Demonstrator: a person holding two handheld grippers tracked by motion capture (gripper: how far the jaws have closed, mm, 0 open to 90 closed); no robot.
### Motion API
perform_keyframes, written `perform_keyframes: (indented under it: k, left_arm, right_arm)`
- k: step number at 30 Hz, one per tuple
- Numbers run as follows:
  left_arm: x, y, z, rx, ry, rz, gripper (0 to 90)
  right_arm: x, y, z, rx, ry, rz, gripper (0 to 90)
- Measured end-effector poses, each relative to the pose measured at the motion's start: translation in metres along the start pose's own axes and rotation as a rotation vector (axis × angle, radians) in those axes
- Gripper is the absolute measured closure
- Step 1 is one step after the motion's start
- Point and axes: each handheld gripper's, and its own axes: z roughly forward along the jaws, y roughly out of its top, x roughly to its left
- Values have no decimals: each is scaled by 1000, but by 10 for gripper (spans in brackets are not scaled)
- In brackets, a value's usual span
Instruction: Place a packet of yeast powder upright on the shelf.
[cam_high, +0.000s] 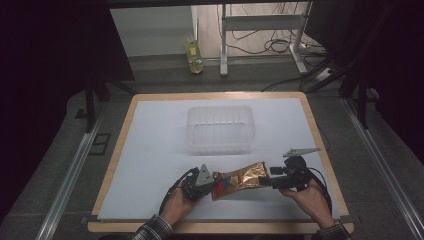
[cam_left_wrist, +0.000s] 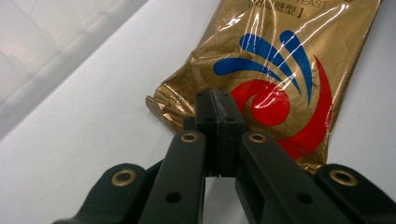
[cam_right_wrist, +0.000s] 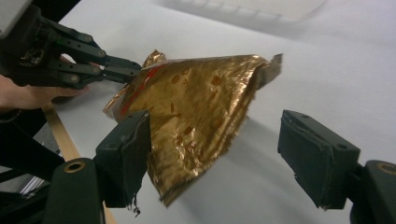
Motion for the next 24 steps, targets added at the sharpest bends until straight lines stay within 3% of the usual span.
perform_keyframes:
  k: [10, 11, 17, 21, 23, 24]
  left_arm:
    - [0, 0, 0, -2, -2, -2, 898]
    - [0, 0, 0, -2, -2, -2, 898]
    - [1, 0, 0, -2, -4, -5, 898]
    - [1, 0, 0, -3, -5, -6, 898]
    - [0, 0, 0, -3, -3, -5, 898]
    - [0, 0, 0, -2, -2, -3, 898]
  right_arm:
    - [-1, 3, 21, 56, 52, 30, 319]
    - [0, 4, 25, 62, 68, 28, 367]
    - [1, 7, 29, 81, 79, 42, 439]
    - [-2, 8, 28, 78, 101, 86, 526]
    - [-4, 9, 26, 63, 123, 117, 635]
    - [-4, 9, 26, 63, 123, 117, 635]
